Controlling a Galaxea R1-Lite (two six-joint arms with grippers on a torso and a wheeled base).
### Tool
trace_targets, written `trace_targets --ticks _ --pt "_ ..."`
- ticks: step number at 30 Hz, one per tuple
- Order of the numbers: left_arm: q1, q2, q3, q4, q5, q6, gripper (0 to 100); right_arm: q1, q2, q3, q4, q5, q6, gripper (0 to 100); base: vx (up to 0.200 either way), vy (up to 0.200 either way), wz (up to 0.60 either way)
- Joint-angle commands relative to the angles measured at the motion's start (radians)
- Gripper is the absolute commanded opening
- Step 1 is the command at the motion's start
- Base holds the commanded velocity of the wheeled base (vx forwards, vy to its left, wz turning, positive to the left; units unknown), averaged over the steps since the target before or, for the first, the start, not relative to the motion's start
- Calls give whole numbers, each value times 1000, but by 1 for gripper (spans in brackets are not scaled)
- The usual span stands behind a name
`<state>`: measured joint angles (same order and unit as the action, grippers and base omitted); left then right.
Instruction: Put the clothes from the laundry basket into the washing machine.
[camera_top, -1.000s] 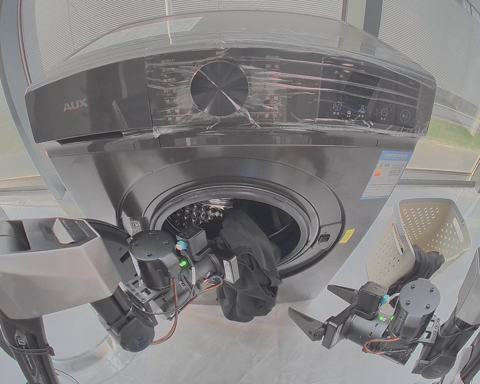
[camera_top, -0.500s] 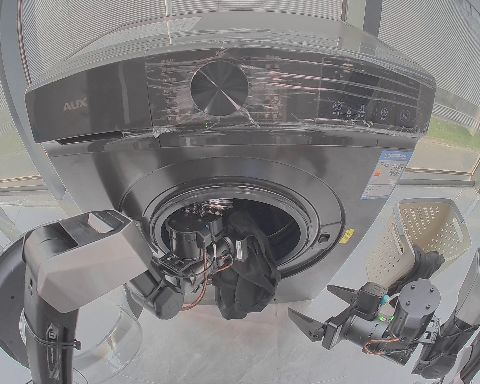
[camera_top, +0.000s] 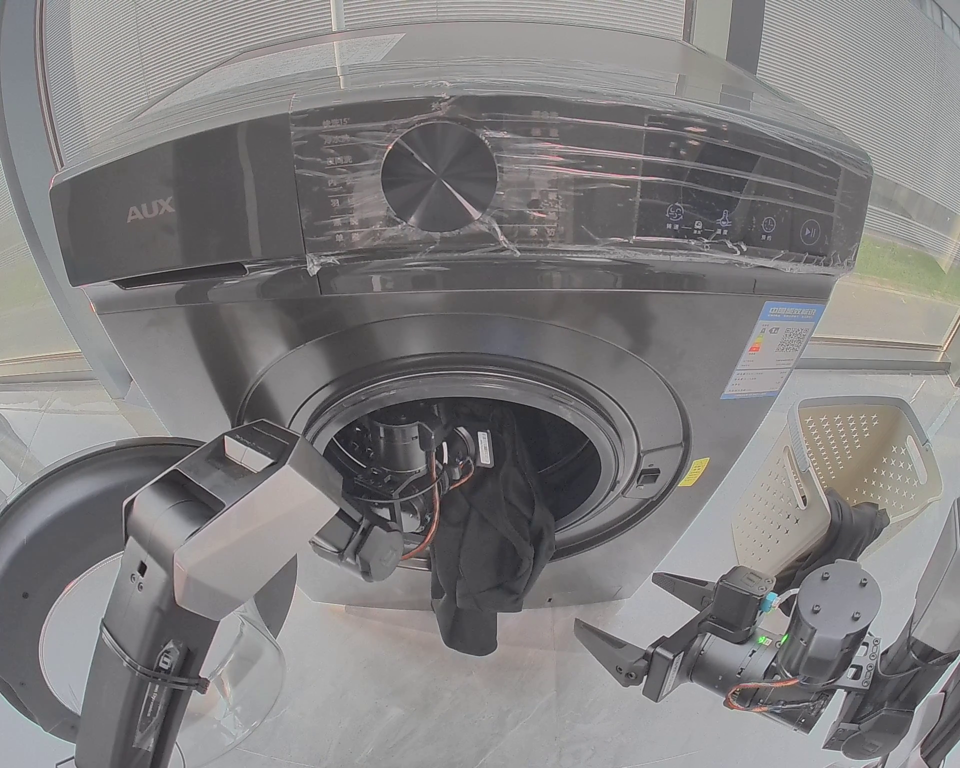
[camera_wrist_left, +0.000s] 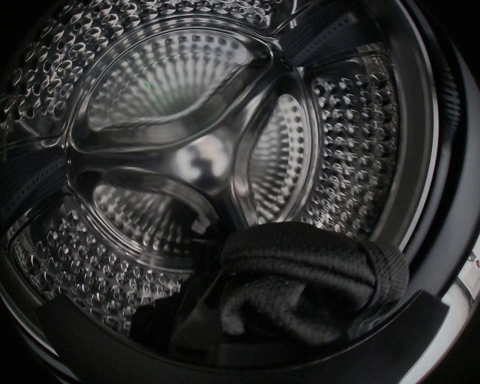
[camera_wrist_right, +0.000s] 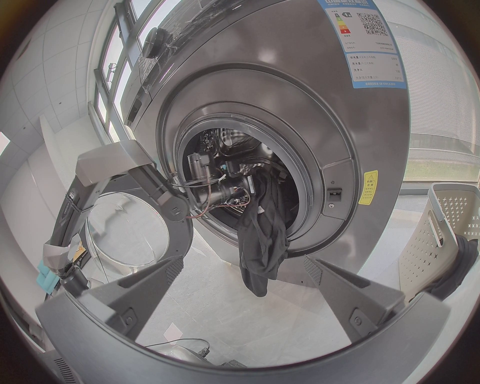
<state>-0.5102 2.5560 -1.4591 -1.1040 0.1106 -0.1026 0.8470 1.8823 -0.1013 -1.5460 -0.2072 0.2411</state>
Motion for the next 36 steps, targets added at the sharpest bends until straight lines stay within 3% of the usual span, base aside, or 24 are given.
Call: trace_targets --ticks 1,2,4,6,16,17,19,21,29,34,36 --pt "24 136 -251 67 80 0 0 1 3 0 0 0 0 100 0 0 0" --pt "24 136 -251 67 80 0 0 1 3 0 0 0 0 100 0 0 0" --pt "35 181 -417 105 119 -6 0 3 3 2 0 -1 0 100 0 0 0" --pt "38 193 -471 136 121 -8 0 1 1 2 0 -1 0 100 0 0 0" --pt "33 185 -438 165 121 -14 0 3 -2 8 0 -1 0 100 0 0 0" --pt "33 182 -429 165 121 -16 100 3 -2 8 0 -1 0 100 0 0 0" --pt "29 178 -415 161 121 -19 100 3 -5 8 -2 -1 0 100 0 0 0" --pt "18 161 -392 161 123 -42 100 3 -5 8 0 -1 0 100 0 0 0" --pt "-33 -28 -98 230 98 -42 100 14 -6 8 -2 -1 0 100 0 0 0" --pt "-82 -128 134 268 -2 -48 100 17 -5 8 0 -1 0 100 0 0 0" --pt "-88 -122 155 259 -11 -48 100 23 -5 8 0 -1 1 100 0 0 0"
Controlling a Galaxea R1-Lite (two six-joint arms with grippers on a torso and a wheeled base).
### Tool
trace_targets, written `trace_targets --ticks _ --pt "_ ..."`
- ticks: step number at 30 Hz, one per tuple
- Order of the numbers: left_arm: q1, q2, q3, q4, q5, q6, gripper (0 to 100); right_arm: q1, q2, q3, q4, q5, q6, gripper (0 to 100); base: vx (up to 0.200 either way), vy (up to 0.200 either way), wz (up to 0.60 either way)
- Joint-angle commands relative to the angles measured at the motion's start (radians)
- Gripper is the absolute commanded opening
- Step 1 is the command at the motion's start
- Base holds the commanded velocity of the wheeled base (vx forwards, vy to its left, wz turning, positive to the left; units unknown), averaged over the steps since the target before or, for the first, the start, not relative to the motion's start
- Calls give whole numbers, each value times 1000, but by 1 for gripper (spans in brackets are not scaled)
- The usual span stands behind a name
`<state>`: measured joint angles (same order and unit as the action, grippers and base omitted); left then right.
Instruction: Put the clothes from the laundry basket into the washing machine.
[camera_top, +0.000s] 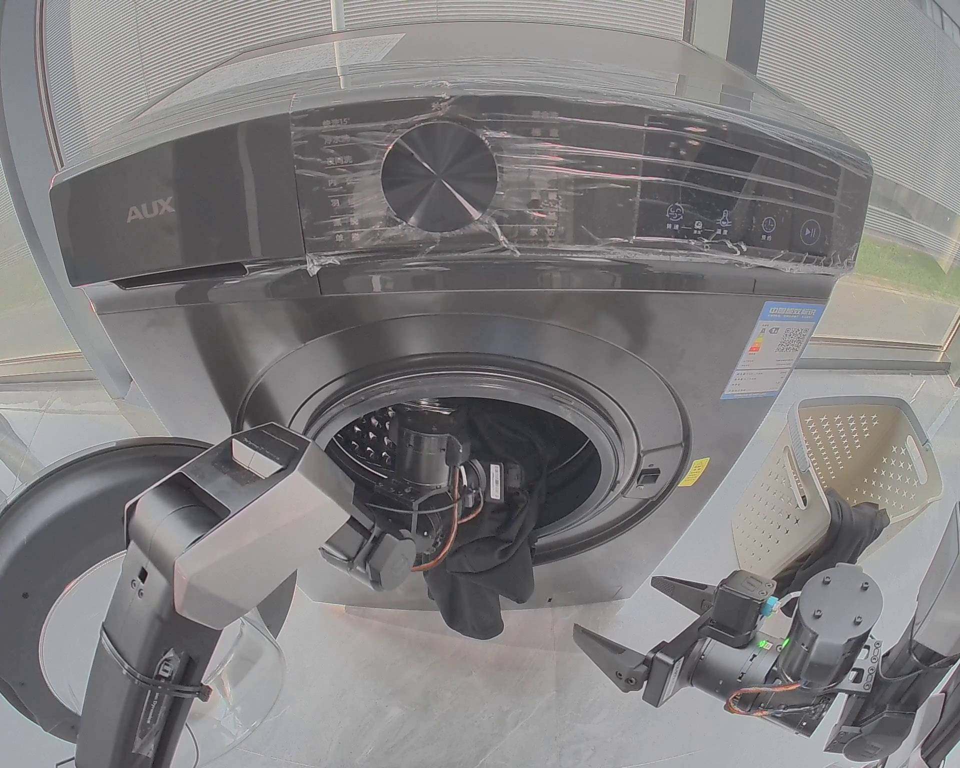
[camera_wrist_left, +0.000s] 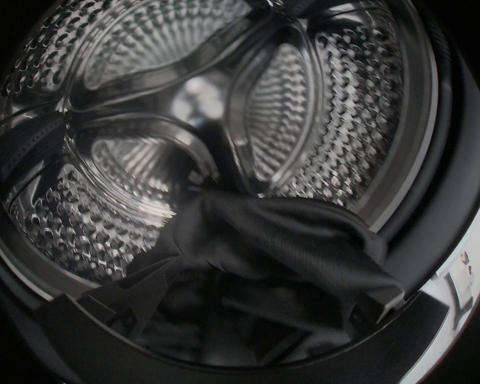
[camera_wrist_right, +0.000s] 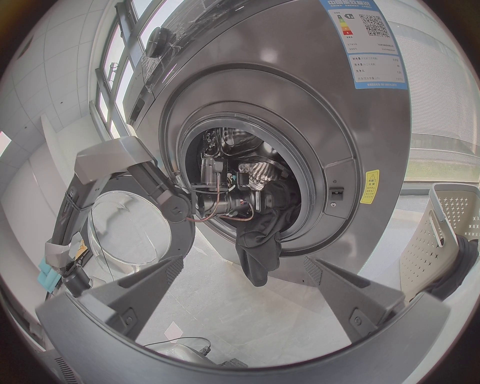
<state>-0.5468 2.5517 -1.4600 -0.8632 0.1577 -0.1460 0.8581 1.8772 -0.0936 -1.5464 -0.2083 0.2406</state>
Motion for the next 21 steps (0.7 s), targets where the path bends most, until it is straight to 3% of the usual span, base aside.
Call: trace_targets --ticks 1,8,16,17,21 --pt "-51 -114 159 18 -61 -4 100 12 0 0 0 0 2 100 0 0 0" --pt "-48 -61 145 26 -89 2 100 19 2 0 -1 0 3 100 0 0 0" --pt "-39 -8 122 24 -87 11 100 19 2 -1 -1 1 3 100 0 0 0" --pt "-41 2 112 21 -89 9 0 19 2 -1 -1 1 3 100 0 0 0" --pt "-39 7 89 27 -79 8 0 19 2 -3 -1 0 3 100 0 0 0"
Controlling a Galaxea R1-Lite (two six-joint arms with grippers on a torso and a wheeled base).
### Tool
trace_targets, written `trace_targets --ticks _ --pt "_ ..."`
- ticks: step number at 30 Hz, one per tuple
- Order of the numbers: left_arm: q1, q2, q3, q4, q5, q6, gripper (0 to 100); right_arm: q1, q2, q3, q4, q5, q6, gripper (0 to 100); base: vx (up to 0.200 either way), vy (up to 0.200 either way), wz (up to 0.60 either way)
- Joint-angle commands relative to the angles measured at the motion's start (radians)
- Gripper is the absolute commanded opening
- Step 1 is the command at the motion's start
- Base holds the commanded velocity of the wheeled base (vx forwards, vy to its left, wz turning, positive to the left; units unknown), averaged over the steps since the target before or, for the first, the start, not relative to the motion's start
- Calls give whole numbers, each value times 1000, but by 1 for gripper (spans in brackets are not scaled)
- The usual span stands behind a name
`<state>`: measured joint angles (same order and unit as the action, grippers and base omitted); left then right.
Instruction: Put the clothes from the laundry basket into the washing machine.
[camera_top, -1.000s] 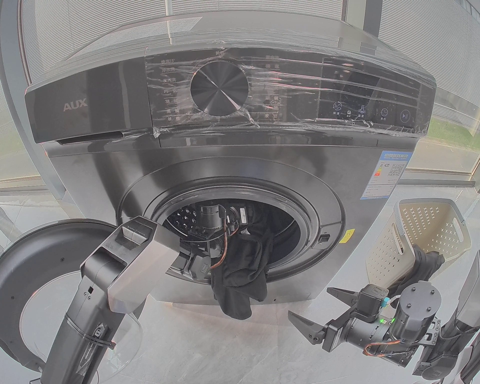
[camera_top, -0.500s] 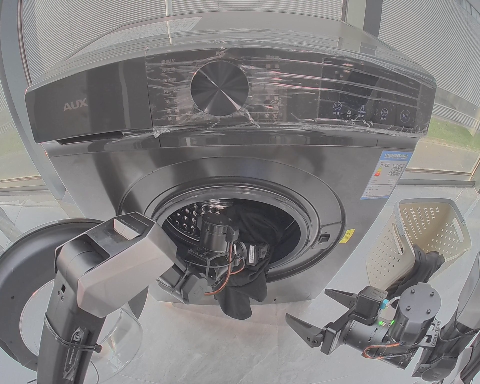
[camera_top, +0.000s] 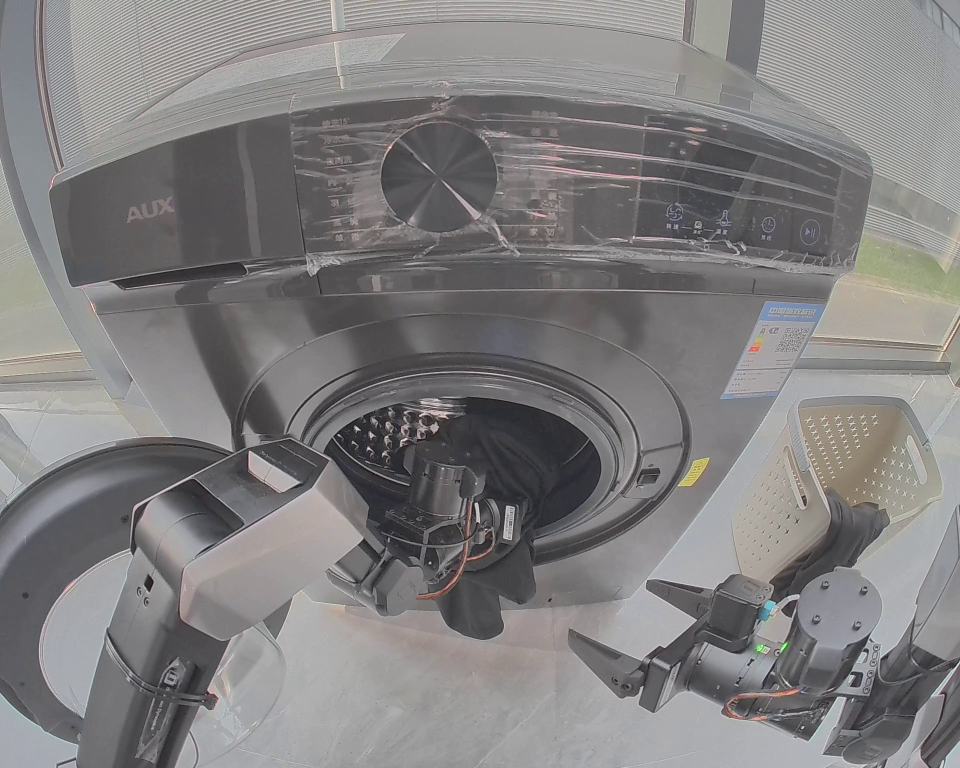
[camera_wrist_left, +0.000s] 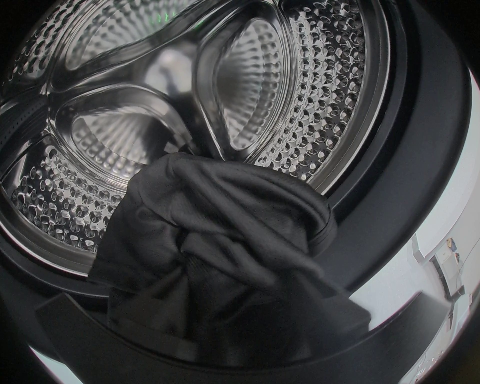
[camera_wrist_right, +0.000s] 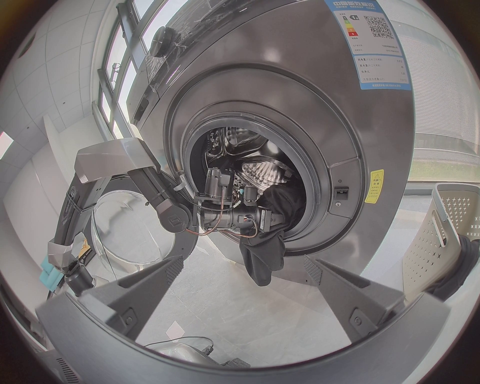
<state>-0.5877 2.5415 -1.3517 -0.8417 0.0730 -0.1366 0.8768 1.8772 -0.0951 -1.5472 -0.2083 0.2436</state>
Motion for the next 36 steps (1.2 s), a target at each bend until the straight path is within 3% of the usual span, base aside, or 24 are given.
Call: trace_targets --ticks 1,4,6,10,19,20,29,32,36 --pt "3 13 -23 10 7 -1 0 1 2 -2 -1 0 0 100 0 0 0" --pt "19 11 -44 6 14 -3 0 1 0 -3 -1 0 0 100 0 0 0" --pt "57 13 -126 1 65 -1 0 1 2 -5 -1 1 0 100 0 0 0" --pt "101 14 -218 7 108 -3 0 2 2 -5 -1 0 -1 100 0 0 0" --pt "121 13 -241 -7 123 -11 0 8 5 -5 -1 0 2 100 0 0 0" --pt "120 14 -239 -10 123 -12 100 8 5 -5 -1 0 6 100 0 0 0" --pt "74 -60 -83 6 105 -15 100 7 2 -5 -1 0 9 100 0 0 0" --pt "45 -95 22 32 65 -14 100 8 2 -5 -1 0 9 100 0 0 0" --pt "32 -89 72 32 53 -6 100 8 0 -5 -1 0 9 100 0 0 0"
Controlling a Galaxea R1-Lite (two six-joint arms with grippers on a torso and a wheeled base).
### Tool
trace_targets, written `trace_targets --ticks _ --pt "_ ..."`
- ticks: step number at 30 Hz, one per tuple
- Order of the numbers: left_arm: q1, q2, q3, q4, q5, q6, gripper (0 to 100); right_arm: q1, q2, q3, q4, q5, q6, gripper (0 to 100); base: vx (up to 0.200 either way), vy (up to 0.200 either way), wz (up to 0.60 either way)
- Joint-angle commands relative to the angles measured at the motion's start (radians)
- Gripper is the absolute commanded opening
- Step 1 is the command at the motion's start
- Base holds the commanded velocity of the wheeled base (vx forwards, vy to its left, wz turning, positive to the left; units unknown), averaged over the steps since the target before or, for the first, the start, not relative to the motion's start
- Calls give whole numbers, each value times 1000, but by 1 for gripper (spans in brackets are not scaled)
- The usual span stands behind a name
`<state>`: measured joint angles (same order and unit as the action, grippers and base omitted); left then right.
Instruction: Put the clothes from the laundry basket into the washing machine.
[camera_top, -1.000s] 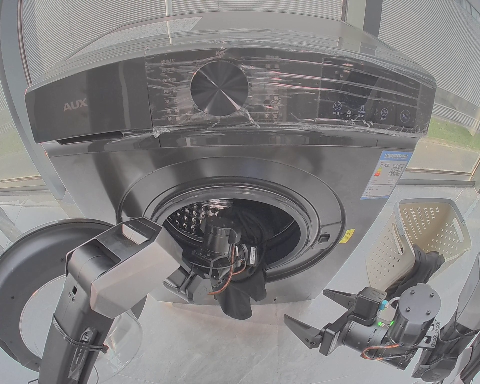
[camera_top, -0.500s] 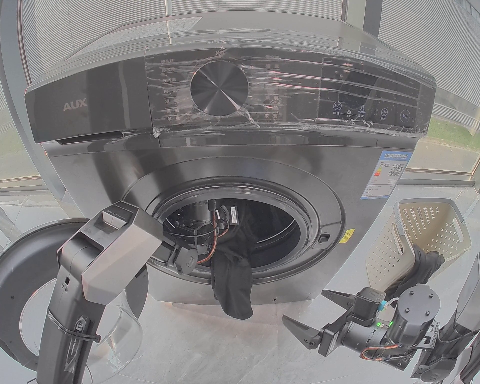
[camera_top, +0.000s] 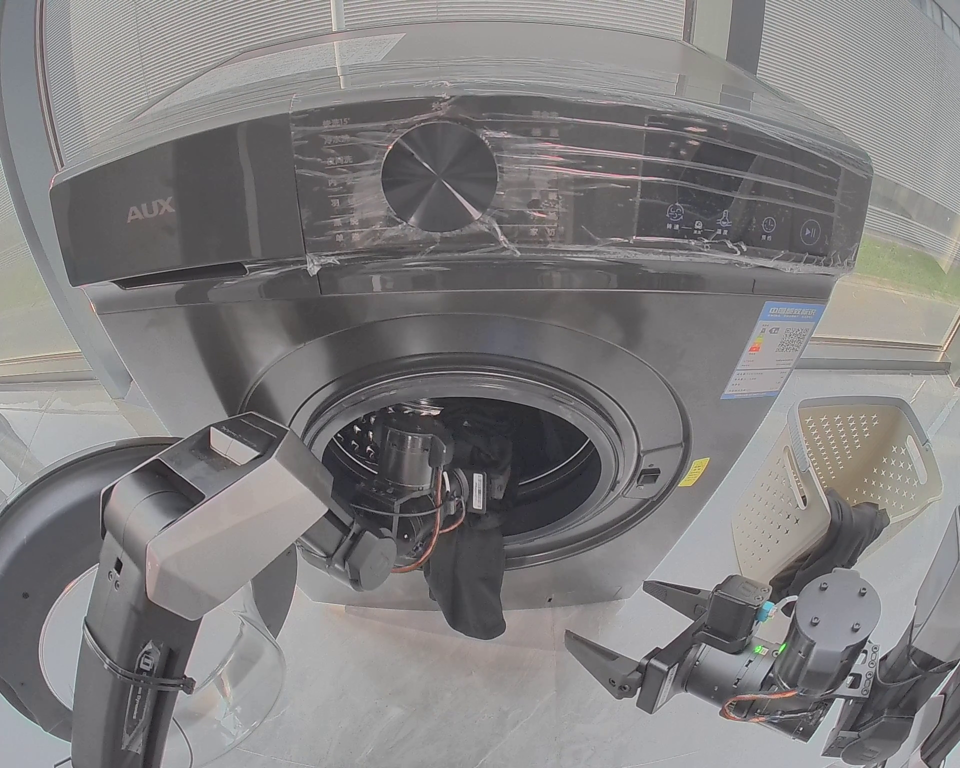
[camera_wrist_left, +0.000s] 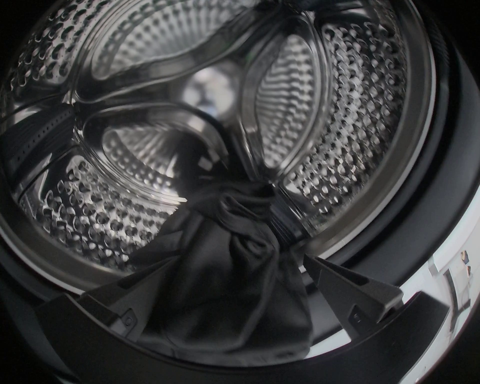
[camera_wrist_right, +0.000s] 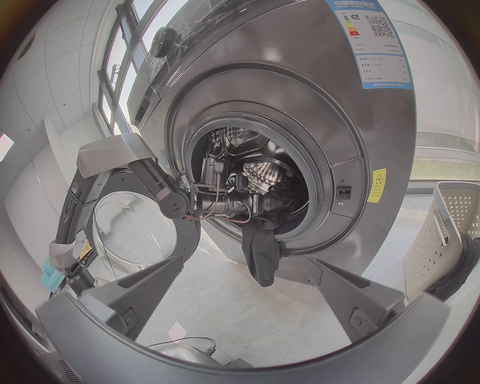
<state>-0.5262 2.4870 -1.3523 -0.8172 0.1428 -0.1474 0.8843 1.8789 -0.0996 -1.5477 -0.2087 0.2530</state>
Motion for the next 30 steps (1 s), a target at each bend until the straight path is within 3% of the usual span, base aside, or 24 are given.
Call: trace_targets --ticks 1,10,11,19,22,24,30 --pt "-29 -30 76 9 -17 6 100 1 -1 0 0 0 0 100 0 0 0" --pt "-15 49 58 6 -11 22 100 7 -1 0 0 0 0 100 0 0 0" --pt "-14 55 52 9 -11 22 0 7 -1 0 0 0 0 100 0 0 0" --pt "-3 56 4 -2 -6 19 0 7 0 -2 0 0 0 100 0 0 0" --pt "0 62 -83 -34 23 9 0 7 0 -5 -2 0 0 100 0 0 0" --pt "20 99 -199 -72 72 11 0 9 -1 -9 0 0 0 100 0 0 0" --pt "28 116 -269 -79 83 8 0 7 -3 -9 -2 0 0 100 0 0 0"
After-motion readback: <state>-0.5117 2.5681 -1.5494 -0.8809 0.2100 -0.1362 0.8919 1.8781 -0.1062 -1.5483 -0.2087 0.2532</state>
